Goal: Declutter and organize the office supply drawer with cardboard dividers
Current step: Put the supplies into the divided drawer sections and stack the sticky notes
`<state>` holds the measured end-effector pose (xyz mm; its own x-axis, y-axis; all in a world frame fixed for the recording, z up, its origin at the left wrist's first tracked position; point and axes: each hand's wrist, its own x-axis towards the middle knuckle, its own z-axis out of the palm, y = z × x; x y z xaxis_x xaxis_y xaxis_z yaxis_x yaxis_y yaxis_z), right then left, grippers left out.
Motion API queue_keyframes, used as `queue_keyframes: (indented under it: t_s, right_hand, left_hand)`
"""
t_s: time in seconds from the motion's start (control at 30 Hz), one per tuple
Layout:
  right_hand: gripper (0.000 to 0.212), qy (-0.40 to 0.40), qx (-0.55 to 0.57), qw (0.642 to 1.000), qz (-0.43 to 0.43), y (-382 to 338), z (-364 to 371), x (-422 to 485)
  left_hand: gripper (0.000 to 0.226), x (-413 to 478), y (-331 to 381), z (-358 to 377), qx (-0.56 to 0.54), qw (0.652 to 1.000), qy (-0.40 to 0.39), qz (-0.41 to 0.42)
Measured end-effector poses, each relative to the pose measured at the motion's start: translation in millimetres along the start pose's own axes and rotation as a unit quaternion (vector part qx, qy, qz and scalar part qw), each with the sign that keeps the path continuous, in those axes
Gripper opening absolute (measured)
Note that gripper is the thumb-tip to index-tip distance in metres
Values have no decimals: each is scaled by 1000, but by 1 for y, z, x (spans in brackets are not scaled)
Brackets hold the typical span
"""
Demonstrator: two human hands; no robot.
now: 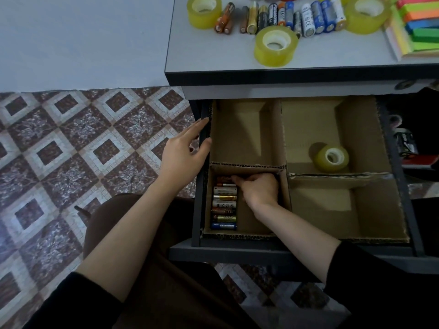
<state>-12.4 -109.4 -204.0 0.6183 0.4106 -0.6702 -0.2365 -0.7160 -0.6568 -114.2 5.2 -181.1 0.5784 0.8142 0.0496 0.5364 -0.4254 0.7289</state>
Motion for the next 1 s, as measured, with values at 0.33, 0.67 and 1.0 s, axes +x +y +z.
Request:
queue_keyframes:
  t_s: [0.33,0.67,1.0]
  right_hand:
    - [21,17,12,1000,-17,1,-2,-6]
    - [28,-67,33,997,14,1,-7,-14]
    - [24,-148,-8,988,33,3,-19,-19]
  left_hand:
    - [43,1,-2,0,-11,1000,2,4]
    - [42,2,-2,1,-20,1000,7,7]
    - [41,2,-3,2,-21,1000,14,6]
